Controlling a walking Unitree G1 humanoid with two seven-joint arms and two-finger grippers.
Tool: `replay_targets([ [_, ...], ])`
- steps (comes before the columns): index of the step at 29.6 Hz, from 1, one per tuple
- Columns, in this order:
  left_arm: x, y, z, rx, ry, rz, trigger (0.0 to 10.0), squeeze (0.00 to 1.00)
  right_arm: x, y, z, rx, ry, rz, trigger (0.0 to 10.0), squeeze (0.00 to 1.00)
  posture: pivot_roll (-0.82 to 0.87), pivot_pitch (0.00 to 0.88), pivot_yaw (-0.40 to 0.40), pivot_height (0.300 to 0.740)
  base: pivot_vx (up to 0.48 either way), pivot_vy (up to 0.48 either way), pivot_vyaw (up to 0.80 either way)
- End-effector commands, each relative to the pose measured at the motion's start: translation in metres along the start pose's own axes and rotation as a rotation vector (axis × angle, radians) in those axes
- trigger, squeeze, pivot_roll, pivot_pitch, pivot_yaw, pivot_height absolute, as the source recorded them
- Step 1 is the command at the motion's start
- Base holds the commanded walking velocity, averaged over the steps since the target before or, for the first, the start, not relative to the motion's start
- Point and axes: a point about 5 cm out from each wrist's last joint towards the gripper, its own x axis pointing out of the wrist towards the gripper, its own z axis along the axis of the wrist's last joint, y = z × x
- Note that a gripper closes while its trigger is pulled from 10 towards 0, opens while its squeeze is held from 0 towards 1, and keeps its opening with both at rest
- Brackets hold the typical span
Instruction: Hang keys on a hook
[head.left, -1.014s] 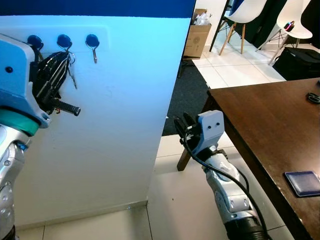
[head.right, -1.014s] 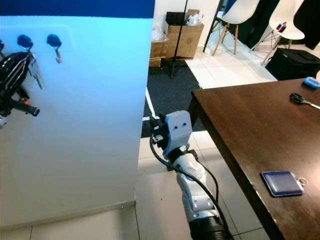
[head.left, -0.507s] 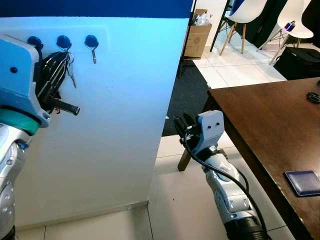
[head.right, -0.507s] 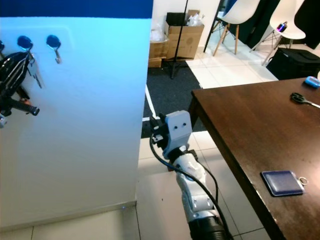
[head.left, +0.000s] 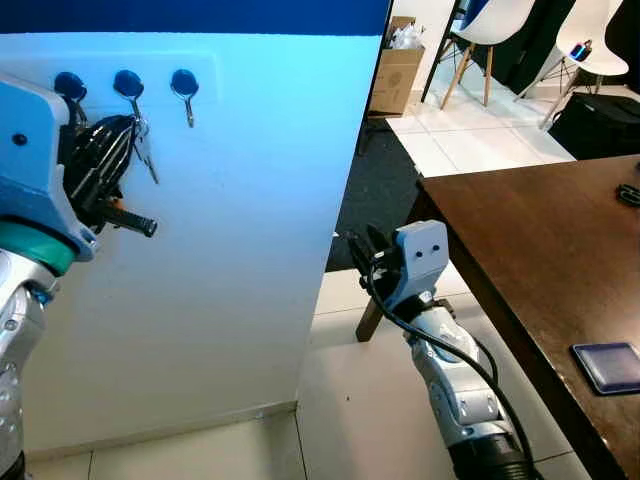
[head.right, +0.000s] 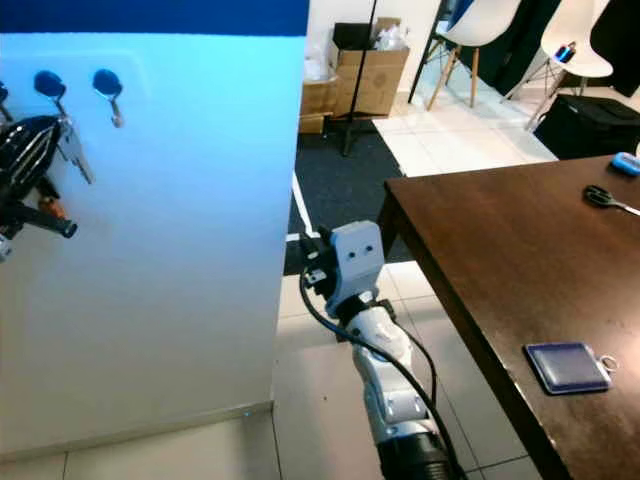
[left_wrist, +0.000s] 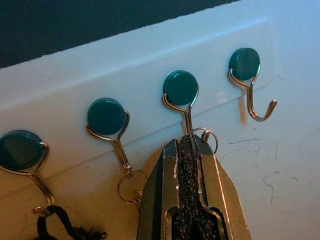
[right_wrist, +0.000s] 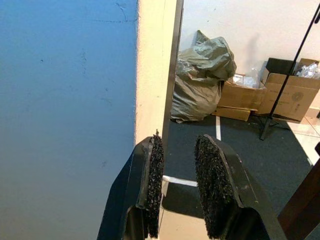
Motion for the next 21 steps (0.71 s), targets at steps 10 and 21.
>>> replay_targets([
  [10,-0.002,-0.002,-0.001,-0.036,0.008,-0.045,10.0,1.0,-0.001,-0.001,-0.001,0.005,0.001,-0.011,10.0,0.0,0.01,0.059,0.049,0.74,0.0,0.0,0.0],
  [21,-0.022,-0.01,-0.021,-0.227,0.076,-0.166,10.0,0.0,-0.001,0.0,-0.003,0.007,0.002,-0.01,10.0,0.0,0.01,0.05,0.055,0.74,0.0,0.0,0.0],
])
